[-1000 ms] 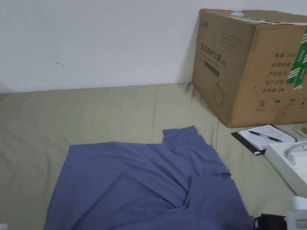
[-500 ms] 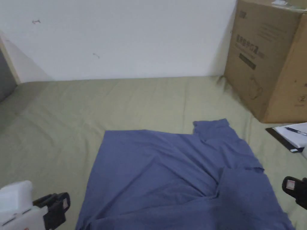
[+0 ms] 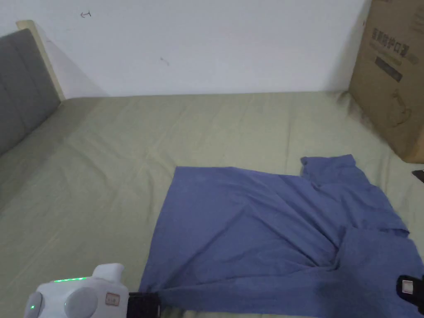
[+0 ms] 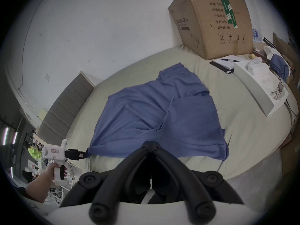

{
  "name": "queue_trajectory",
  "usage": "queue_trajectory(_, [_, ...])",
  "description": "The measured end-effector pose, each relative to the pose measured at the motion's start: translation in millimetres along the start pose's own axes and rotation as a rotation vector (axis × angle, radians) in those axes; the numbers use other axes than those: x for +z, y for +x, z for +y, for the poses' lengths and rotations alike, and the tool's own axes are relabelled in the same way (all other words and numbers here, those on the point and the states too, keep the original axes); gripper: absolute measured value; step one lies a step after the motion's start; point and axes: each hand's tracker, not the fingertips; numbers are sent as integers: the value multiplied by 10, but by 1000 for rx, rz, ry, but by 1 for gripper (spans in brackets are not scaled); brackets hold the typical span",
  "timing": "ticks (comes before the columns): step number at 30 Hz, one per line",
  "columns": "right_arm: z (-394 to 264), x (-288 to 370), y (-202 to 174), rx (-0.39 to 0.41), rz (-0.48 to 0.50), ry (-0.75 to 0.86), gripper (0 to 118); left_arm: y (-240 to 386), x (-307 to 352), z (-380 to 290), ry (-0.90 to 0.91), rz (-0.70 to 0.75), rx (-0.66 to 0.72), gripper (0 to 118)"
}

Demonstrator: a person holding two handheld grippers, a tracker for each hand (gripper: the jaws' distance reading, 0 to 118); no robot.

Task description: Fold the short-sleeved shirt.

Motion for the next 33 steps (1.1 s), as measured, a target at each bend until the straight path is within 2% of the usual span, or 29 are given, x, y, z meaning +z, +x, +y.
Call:
queue_trajectory(1, [-1, -18, 3, 2, -1, -7, 0, -15, -47, -18, 6, -10, 18, 110])
queue_trajectory(2, [0, -34, 6, 4, -5, -12, 0, -29, -65, -45, 23, -28, 27, 96])
queue_trajectory(3, [1, -49, 28, 6, -11, -16, 0, -34, -79, -45, 42, -47, 26, 63])
queue_trajectory(4, [9, -60, 45, 4, -17, -19, 0, -4, -100, -46, 48, 8, -16, 25])
queue_trajectory(5, [18, -68, 66, 0, -21, -21, 0, 40, -79, -84, 77, 27, -66, 8])
queue_trajectory(7, [33, -55, 135, -8, -30, -18, 0, 121, 14, -155, 108, -10, -114, 4])
queue_trajectory(10, [76, -43, 287, -2, -55, -6, 0, 204, 198, -229, 194, -3, -119, 3])
queue_trajectory(12, [95, -79, 419, 22, -119, -27, 0, 229, 273, -219, 201, -28, -93, 3])
queue_trajectory(13, [110, -123, 492, 33, -152, -52, 6, 220, 317, -193, 243, 17, -109, 3])
queue_trajectory(15, [122, -233, 709, 38, -186, -128, 79, 218, 348, -168, 263, 24, -107, 3])
queue_trajectory(16, [113, -305, 795, 34, -193, -187, 100, 216, 350, -156, 269, 21, -103, 3])
queue_trajectory(17, [83, -364, 862, 30, -206, -215, 102, 219, 356, -147, 270, 19, -99, 3])
queue_trajectory(22, [-76, -732, 1154, 63, -306, -336, 101, 341, 350, -197, 229, -28, -42, 3])
queue_trajectory(24, [-127, -840, 1220, 58, -317, -335, 95, 294, 320, -191, 217, -23, -33, 3])
queue_trajectory(25, [-129, -871, 1257, 47, -317, -336, 84, 292, 309, -189, 211, -21, -30, 3])
queue_trajectory(27, [-127, -864, 1282, 16, -295, -340, 22, 297, 293, -190, 199, -21, -21, 3])
queue_trajectory(28, [-135, -843, 1280, 18, -289, -335, 4, 269, 305, -199, 196, -20, -18, 3])
queue_trajectory(30, [-169, -759, 1239, 45, -253, -291, 4, 272, 301, -204, 194, -20, -10, 3])
queue_trajectory(33, [-172, -681, 1204, 82, -249, -306, 4, 242, 312, -213, 201, -18, -3, 3])
